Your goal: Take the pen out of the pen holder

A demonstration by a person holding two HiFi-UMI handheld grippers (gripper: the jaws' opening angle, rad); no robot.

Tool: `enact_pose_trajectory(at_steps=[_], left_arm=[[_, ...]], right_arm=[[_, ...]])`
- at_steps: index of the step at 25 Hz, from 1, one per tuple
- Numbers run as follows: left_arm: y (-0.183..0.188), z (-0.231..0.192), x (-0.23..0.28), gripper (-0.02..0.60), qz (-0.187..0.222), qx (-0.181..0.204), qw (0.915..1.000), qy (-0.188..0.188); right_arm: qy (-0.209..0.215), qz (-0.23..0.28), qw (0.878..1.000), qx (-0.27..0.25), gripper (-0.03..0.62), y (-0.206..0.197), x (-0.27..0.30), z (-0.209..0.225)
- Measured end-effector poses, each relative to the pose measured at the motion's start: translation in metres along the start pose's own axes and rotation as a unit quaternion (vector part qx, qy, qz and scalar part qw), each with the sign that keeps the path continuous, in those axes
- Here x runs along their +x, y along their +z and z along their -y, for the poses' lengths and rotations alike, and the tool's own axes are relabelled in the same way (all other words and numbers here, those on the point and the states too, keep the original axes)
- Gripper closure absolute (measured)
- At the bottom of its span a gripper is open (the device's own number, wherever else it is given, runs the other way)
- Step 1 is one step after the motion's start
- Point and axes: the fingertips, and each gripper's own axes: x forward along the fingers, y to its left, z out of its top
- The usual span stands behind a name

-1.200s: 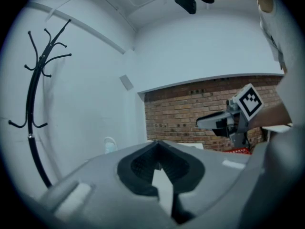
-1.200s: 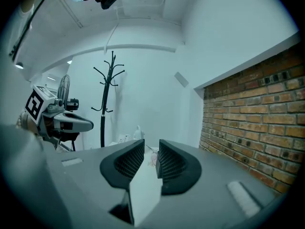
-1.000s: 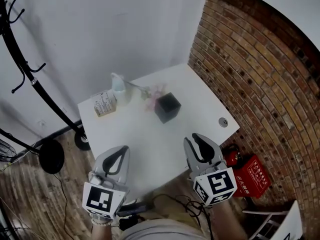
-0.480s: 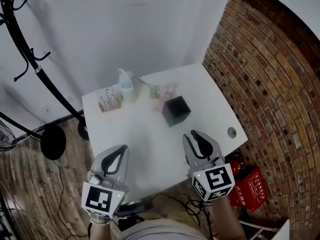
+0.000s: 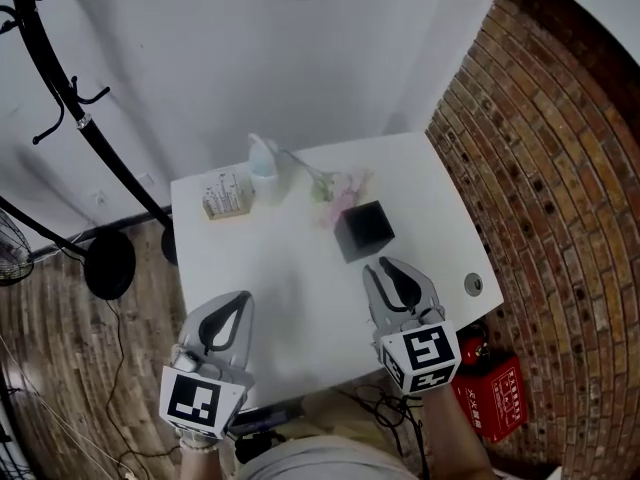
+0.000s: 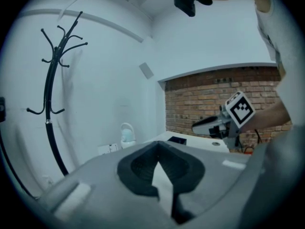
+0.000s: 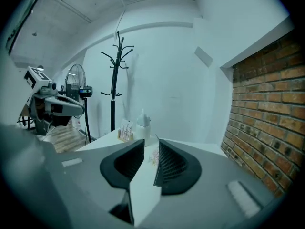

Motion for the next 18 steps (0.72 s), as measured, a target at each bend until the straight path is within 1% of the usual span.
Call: enact_pose_trajectory(at_steps=[3,13,18], left_arm=[[-0.001,-0.002,0.004,0.589,-0.002,-0.008,0.9999,0.009],[-0.009,-0.011,0.011,0.589,-0.019,-0.016,0.9989,0.041],[-0.015,-0.017,0.013,0.589,-0.027,-0.019,0.9981,0.052]], right_arm=[[0.008,-0.008,1.0,-0.004,0.511,-0.005,0.012,0.004],[0.028,-0.043,0.999,-0.018,0.511,-0.03,0.048,0.017],[0.028,-0.058,0.998,-0.023,0.511,-0.044,0.063,0.021]])
